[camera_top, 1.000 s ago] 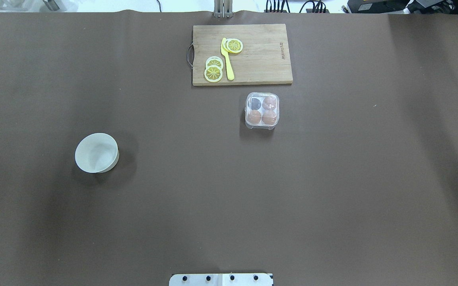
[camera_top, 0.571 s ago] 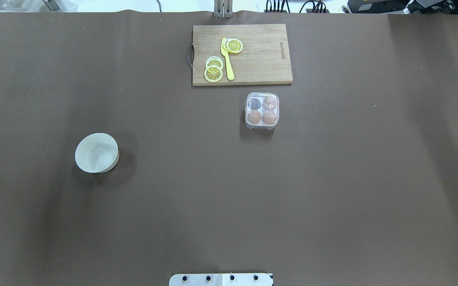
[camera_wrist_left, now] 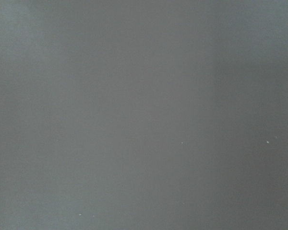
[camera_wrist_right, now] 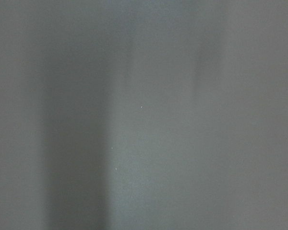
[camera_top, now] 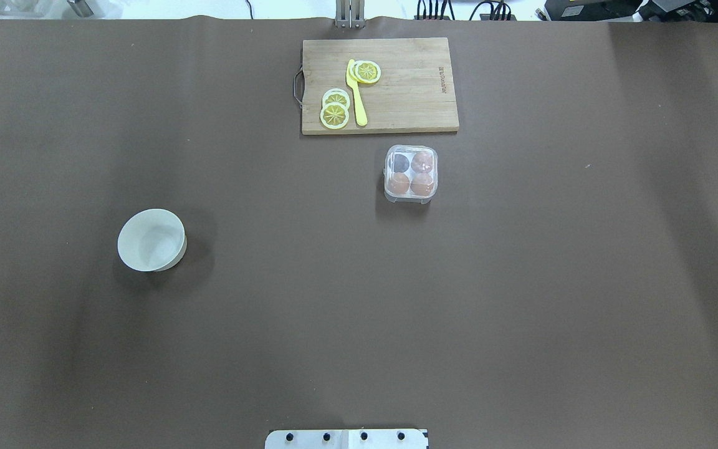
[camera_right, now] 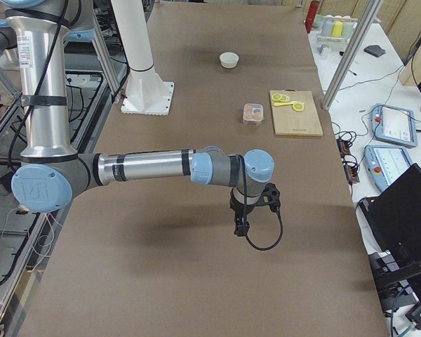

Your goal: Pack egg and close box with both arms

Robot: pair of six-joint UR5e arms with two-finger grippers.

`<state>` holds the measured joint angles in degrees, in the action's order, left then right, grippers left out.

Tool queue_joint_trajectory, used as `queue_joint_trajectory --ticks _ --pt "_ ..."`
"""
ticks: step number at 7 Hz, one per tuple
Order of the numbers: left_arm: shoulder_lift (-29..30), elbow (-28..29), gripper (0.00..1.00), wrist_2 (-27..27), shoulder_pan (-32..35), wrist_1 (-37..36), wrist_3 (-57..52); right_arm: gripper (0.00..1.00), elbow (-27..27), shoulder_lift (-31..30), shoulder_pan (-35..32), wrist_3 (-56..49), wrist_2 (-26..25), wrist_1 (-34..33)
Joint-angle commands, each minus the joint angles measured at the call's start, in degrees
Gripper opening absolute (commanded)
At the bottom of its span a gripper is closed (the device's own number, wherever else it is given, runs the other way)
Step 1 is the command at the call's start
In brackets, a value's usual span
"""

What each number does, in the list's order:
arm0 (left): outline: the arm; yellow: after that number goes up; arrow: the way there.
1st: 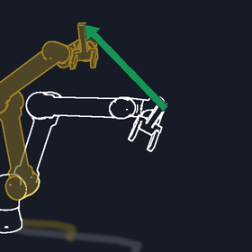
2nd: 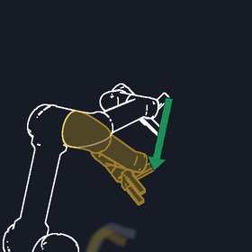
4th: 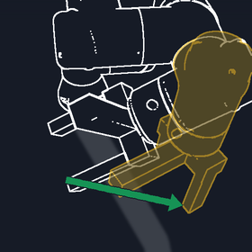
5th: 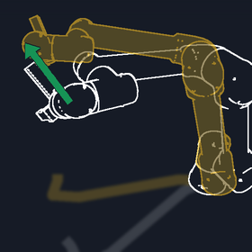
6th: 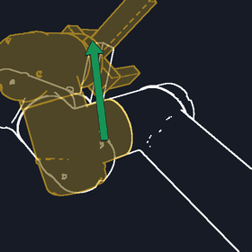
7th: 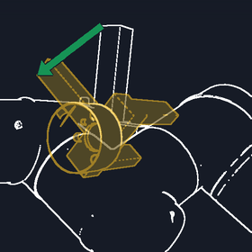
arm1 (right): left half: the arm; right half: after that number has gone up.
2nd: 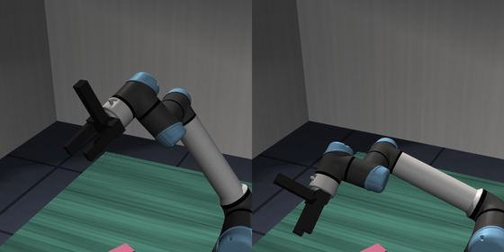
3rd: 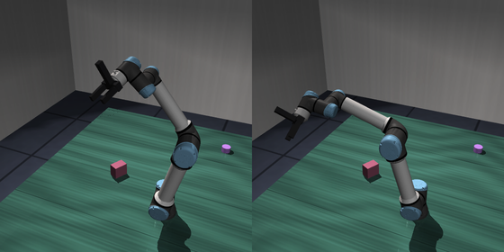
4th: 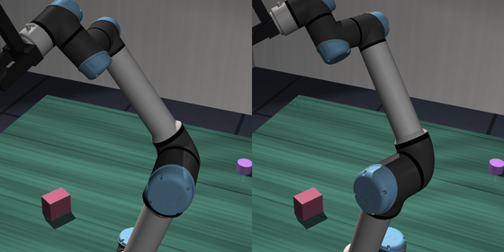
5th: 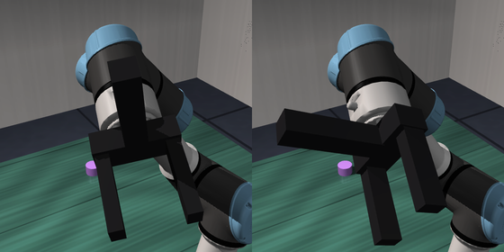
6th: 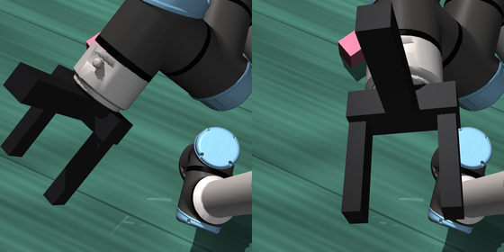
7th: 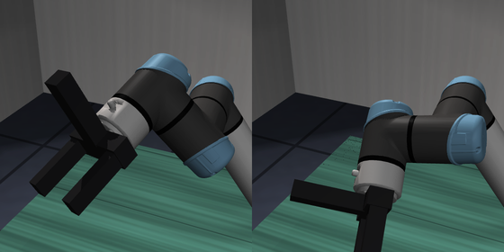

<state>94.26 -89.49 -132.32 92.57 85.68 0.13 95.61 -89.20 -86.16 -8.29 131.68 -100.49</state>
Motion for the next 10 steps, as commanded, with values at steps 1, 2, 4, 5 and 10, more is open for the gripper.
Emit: queue_joint_trajectory --ticks 1,2,4,5,10 --pt "-0.2 -1.9 0.98 0.6 0.3 -3.1 0.0 1.0 -1.0 0.2 -0.1 0.4 0.1 0.1" --pt "-2.1 -2.7 0.98 0.4 0.1 -2.9 0.0 1.0 -1.2 0.2 0.0 0.4 0.0 0.1" --pt "-1.5 -5.2 0.98 1.0 0.1 -3.1 0.0 1.0 -1.5 0.6 0.0 0.5 -0.1 0.1" --pt "-2.3 -6.6 0.98 0.7 0.0 -3.1 0.0 1.0 -1.2 0.6 -0.1 0.5 -0.4 0.1" --pt "-3.4 -7.8 0.98 -2.0 0.1 -2.8 0.1 1.0 -0.8 0.6 -0.5 0.6 0.2 0.1"
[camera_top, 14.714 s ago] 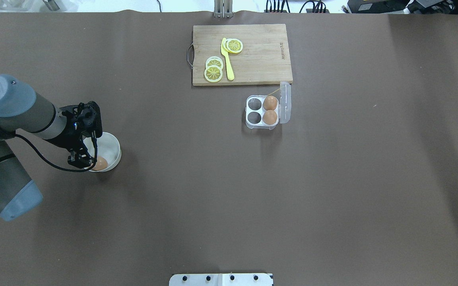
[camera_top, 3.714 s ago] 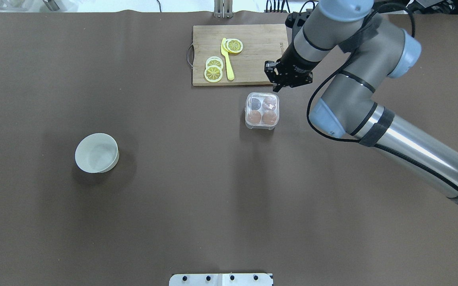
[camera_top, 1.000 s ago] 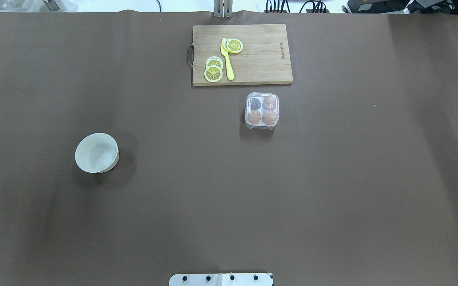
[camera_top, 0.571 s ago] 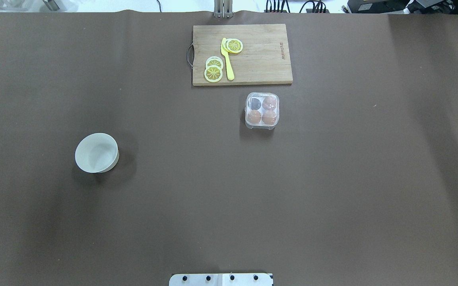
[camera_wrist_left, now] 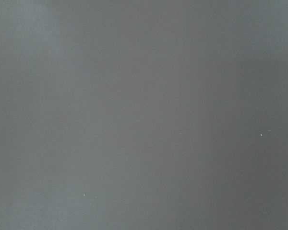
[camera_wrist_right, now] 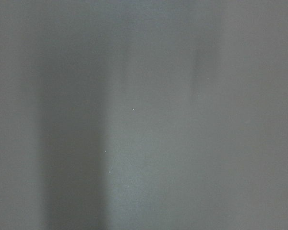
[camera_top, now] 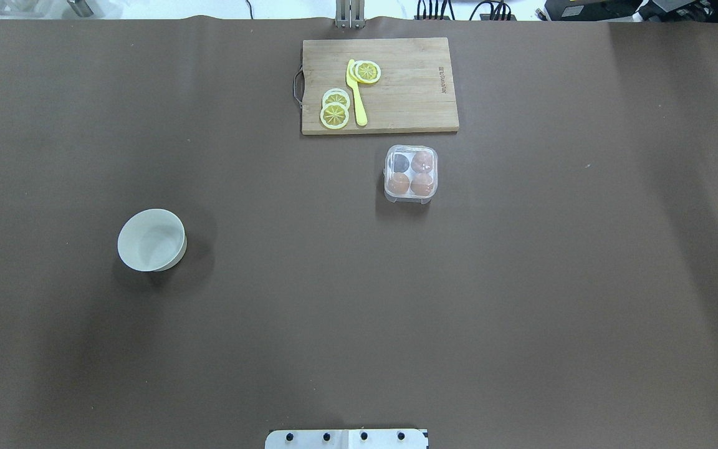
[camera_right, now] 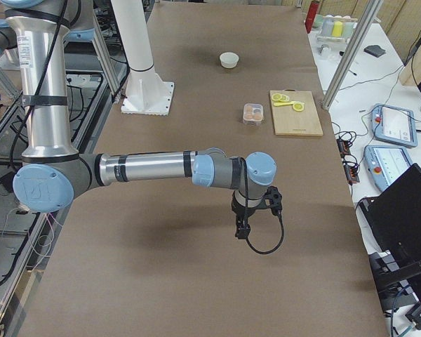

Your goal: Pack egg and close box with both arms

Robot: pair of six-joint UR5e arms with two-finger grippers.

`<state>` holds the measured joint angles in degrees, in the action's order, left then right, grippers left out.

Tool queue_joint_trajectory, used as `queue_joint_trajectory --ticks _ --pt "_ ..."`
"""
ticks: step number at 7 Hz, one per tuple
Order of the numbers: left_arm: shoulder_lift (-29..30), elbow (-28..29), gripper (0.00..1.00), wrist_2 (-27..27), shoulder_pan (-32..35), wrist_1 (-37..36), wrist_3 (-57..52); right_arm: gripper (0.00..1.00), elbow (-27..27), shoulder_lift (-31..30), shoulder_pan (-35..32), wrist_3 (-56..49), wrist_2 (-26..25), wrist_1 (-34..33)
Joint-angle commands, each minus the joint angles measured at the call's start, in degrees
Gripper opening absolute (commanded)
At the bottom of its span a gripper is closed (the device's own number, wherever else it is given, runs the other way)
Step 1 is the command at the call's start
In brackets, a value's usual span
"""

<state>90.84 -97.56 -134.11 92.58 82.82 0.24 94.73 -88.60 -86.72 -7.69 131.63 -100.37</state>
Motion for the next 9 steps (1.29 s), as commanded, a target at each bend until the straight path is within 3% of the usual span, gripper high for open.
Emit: queue_joint_trajectory --ticks 1,9 --pt "0.0 1.0 0.98 -0.1 0.0 0.2 -0.1 1.0 0.1 0.5 0.1 0.0 0.3 0.0" --pt "0.6 1.1 0.98 0.0 -0.1 0.3 -0.1 1.0 0.1 1.4 0.1 0.0 0.0 0.0"
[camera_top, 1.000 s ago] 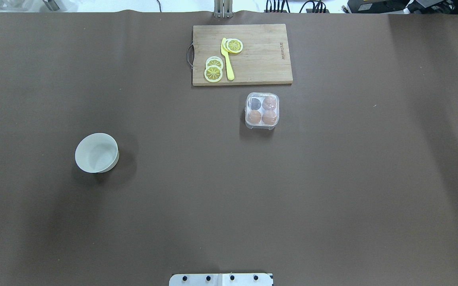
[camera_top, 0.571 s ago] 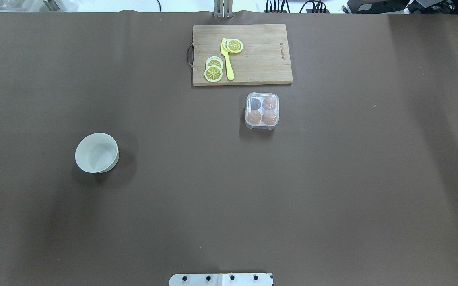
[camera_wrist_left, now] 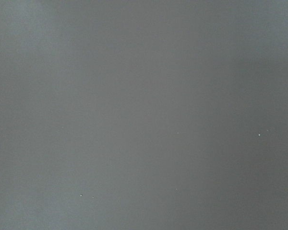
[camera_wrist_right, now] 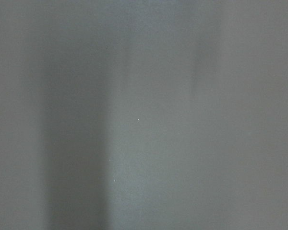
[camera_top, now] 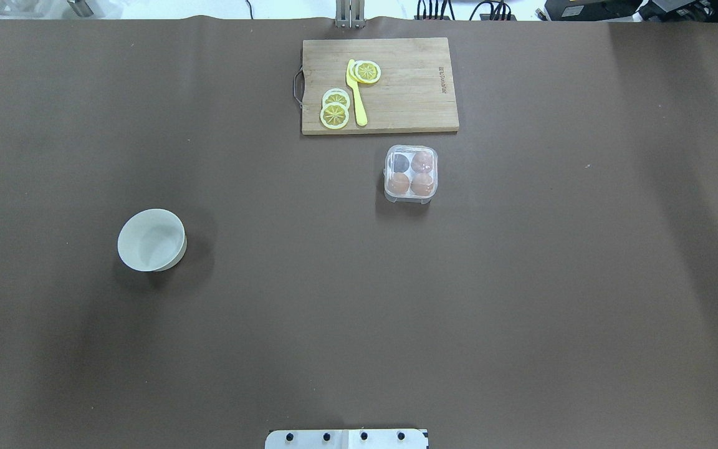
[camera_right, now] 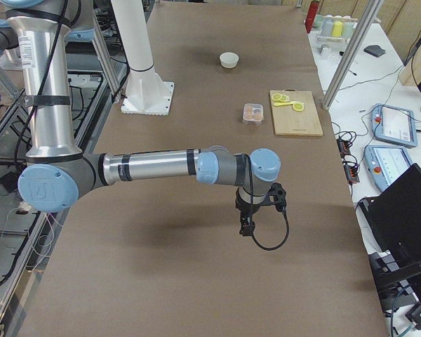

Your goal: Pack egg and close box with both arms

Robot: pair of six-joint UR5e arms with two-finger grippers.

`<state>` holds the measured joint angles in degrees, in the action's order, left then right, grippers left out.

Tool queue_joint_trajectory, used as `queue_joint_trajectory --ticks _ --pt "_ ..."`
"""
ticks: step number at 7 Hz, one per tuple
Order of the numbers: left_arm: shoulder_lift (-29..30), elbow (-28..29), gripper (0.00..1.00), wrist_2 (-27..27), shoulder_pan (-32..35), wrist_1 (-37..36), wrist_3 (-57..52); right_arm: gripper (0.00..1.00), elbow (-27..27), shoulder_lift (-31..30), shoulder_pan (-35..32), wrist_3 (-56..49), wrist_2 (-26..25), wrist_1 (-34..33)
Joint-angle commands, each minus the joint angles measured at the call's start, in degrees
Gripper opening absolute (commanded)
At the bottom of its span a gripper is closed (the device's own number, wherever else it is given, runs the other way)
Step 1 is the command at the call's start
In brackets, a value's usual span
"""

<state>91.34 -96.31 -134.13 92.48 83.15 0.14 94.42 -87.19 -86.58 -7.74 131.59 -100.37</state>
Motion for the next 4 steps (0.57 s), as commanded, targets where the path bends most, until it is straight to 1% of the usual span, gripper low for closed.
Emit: queue_joint_trajectory --ticks 1,4 --pt "0.1 0.2 0.98 0.0 -0.1 0.1 -0.1 1.0 0.0 0.0 0.0 0.0 0.1 0.0" --pt "0.1 0.2 0.98 -0.1 -0.2 0.1 0.0 1.0 0.3 0.0 0.0 0.1 0.1 0.0"
